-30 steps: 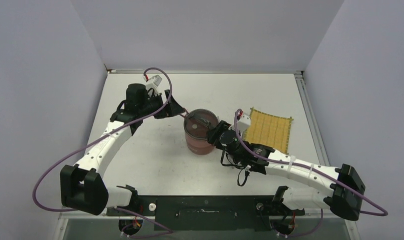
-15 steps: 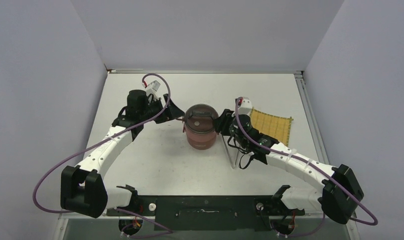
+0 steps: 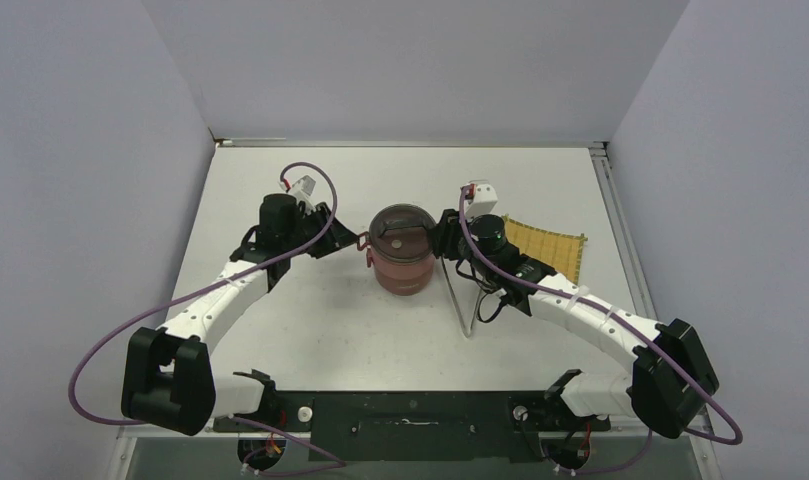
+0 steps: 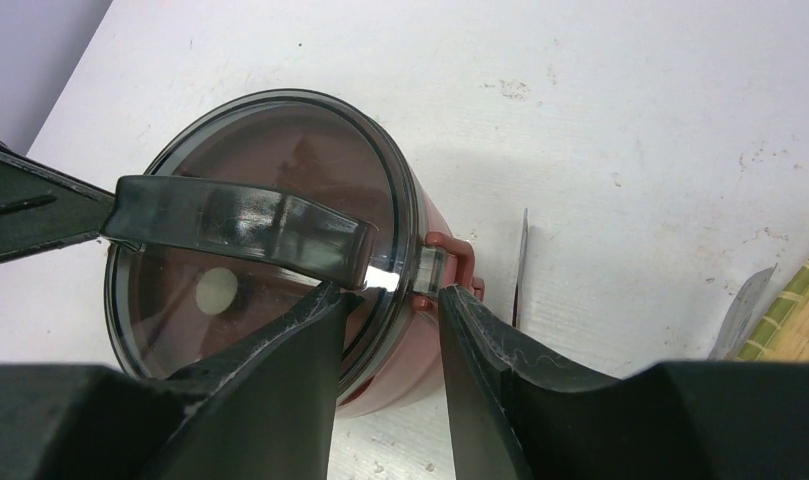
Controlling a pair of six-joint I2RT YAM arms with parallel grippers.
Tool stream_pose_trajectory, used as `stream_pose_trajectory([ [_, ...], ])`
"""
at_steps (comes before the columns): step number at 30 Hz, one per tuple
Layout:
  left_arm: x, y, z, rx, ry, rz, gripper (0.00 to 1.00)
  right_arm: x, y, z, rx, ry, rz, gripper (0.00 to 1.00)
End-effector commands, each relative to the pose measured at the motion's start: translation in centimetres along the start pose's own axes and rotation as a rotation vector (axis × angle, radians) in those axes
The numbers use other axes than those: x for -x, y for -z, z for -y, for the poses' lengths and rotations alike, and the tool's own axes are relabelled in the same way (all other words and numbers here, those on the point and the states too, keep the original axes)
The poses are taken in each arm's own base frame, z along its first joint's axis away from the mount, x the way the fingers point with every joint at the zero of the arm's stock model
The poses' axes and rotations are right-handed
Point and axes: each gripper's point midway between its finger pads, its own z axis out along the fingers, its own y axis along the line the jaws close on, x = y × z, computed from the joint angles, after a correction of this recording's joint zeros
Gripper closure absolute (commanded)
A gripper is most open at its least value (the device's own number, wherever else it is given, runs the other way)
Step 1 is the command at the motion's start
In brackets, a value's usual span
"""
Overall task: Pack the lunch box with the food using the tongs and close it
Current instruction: Close the fastener on the packing box.
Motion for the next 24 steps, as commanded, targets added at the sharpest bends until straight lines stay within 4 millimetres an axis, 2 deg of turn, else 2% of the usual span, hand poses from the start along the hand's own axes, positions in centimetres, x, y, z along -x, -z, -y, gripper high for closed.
stream_pose_trajectory([
  [1,0.2,-0.8,-0.3,-0.007,0.013,0.048,0.71,-7.1,0.4,3.3,-0.082,0.102,-0.250,0.62],
  [2,-0.2,-1.0,-0.4,-0.006,0.019,0.034,0.71,-7.1,0.4,3.2,-0.081,0.103,-0.249,0.62],
  [8,-0.1,-2.4,1.0,-0.064,0.008,0.041,0.71,-6.8,0.4,3.1,-0.072,0.114,-0.248,0.62],
  [13,-1.0,-3.5,1.1,-0.055,0.001,0.007,0.71,-6.5,0.6,3.2,-0.081,0.139,-0.246,0.62],
  [18,-2.4,-4.2,1.0,-0.032,-0.003,-0.024,0.76,-6.6,0.8,3.4,-0.094,0.161,-0.250,0.63],
  [24,-5.1,-5.2,0.8,-0.006,-0.014,-0.082,0.84,-6.7,0.8,3.1,-0.113,0.184,-0.246,0.66],
])
